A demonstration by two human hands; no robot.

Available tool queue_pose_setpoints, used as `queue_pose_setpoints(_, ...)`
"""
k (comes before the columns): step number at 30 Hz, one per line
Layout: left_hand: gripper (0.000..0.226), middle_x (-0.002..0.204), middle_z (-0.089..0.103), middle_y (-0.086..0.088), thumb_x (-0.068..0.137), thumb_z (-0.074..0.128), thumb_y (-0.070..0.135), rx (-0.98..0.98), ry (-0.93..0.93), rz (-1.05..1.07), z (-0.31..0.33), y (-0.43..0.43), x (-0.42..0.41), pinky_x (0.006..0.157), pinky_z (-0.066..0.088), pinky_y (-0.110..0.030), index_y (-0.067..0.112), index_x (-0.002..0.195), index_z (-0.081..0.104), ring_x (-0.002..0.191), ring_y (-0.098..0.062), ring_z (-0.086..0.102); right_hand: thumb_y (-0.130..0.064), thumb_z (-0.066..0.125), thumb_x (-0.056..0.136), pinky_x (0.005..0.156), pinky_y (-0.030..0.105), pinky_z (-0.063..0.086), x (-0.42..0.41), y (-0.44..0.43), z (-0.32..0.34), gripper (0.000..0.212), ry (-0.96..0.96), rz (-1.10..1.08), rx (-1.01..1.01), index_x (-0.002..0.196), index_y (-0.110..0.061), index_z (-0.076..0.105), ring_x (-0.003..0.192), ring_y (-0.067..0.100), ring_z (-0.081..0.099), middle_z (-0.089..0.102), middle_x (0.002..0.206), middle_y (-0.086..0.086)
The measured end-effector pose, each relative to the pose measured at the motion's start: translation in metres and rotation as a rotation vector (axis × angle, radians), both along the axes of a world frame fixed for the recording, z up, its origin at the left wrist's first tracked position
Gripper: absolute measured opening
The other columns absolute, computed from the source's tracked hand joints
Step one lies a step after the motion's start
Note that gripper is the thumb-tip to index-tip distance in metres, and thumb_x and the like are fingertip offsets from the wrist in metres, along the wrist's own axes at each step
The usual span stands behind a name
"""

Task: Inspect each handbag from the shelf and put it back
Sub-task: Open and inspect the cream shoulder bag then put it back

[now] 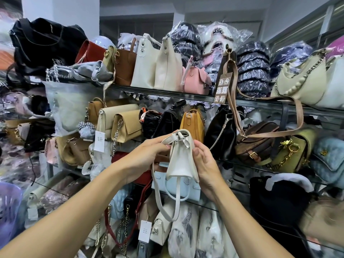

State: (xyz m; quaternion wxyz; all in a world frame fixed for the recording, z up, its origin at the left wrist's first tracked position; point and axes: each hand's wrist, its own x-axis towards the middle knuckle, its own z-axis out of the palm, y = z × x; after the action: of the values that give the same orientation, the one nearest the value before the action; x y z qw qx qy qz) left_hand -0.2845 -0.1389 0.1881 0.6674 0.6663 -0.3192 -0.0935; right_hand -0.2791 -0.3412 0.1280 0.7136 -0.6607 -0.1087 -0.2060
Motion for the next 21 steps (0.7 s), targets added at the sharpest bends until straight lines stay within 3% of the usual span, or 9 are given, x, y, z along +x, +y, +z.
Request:
queue_pose_setpoints(3, 0.052, 0.106, 0.075, -0.002, 0.102, 0.04, 0.007, -0.034, 0.033, -0.008, 0.001, 0.002, 0.0, 0.073, 0.057, -0.034, 0.041, 0.107, 0.078, 0.095, -0.02, 0.065, -0.086, 0.081, 0.045, 0.101, 0.037, 0.056, -0.001, 0.003, 0.001, 0.108, -0.01, -0.039, -0.004, 0.135, -0.033, 0.054, 0.124, 0.015, 0.064, 0.06, 0.142, -0.001)
queue_pose_setpoints(7, 0.056, 0.09, 0.069, -0.002, 0.102, 0.036, 0.005, -0.076, 0.078, 0.001, 0.002, 0.003, 0.001, 0.056, 0.056, -0.026, 0.039, 0.098, 0.08, 0.084, -0.021, 0.056, -0.086, 0.082, 0.045, 0.105, 0.041, 0.054, -0.001, 0.007, 0.003, 0.097, -0.035, -0.087, -0.019, 0.128, -0.041, 0.056, 0.125, 0.012, 0.063, 0.061, 0.14, -0.005)
queue_pose_setpoints(12, 0.052, 0.097, 0.058, -0.01, 0.102, 0.038, 0.007, -0.087, 0.089, -0.005, 0.002, 0.005, 0.002, 0.064, 0.054, -0.032, 0.037, 0.1, 0.079, 0.088, -0.025, 0.048, -0.085, 0.082, 0.044, 0.104, 0.04, 0.054, -0.004, 0.013, 0.008, 0.094, -0.015, -0.103, -0.007, 0.124, -0.041, 0.057, 0.123, 0.013, 0.064, 0.062, 0.138, -0.005)
queue_pose_setpoints(17, 0.047, 0.079, 0.063, -0.003, 0.102, 0.042, 0.012, -0.061, 0.083, 0.062, 0.007, 0.005, 0.001, 0.065, 0.05, -0.033, 0.035, 0.086, 0.08, 0.079, -0.024, 0.055, -0.076, 0.079, 0.055, 0.075, 0.023, 0.057, -0.013, 0.021, 0.018, 0.087, 0.076, -0.064, 0.039, 0.125, -0.029, 0.059, 0.108, 0.014, 0.071, 0.07, 0.127, 0.002)
queue_pose_setpoints(21, 0.038, 0.09, 0.06, -0.01, 0.101, 0.044, 0.014, -0.037, 0.11, 0.089, 0.01, 0.007, 0.002, 0.063, 0.051, -0.033, 0.03, 0.095, 0.078, 0.082, -0.027, 0.054, -0.08, 0.08, 0.049, 0.071, 0.028, 0.056, -0.011, 0.024, 0.02, 0.104, 0.148, -0.056, 0.055, 0.133, -0.022, 0.058, 0.108, 0.02, 0.073, 0.073, 0.124, 0.006)
